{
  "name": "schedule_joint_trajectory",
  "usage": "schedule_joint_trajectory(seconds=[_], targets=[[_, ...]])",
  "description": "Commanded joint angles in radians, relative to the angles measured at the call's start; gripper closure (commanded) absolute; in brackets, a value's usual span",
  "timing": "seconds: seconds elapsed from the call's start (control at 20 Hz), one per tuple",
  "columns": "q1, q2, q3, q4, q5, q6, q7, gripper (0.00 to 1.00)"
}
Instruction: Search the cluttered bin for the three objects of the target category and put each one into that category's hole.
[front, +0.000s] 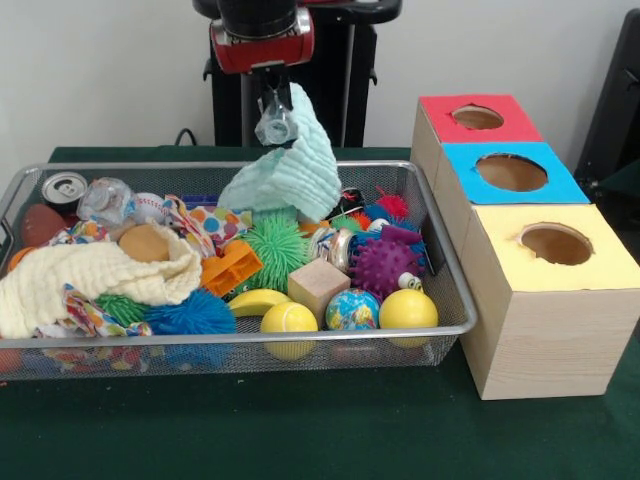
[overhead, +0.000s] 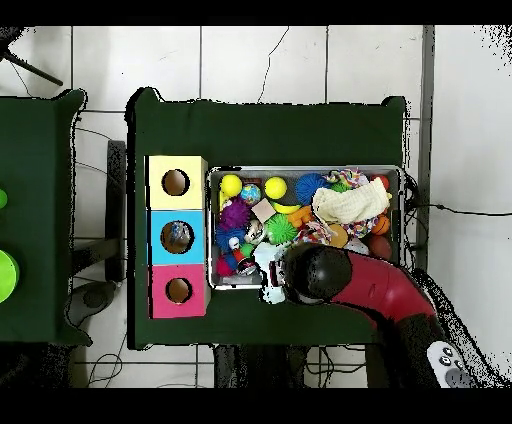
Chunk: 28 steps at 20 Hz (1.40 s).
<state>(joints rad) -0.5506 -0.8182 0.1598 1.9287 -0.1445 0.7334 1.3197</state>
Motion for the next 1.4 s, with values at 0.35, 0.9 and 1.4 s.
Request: schedule_joint_trajectory(seconds=[0.35,0.9,1.4], targets=[[0.026,0.153,0.118,-0.174,0.022,-0.061,0.063,1.0],[0.026,0.245,0.185,-0.304,-0.007,0.004,-0.019,1.0],[0.048,0.28,0.238,-0.47,-0.057,0.161,-0.121,1.0]])
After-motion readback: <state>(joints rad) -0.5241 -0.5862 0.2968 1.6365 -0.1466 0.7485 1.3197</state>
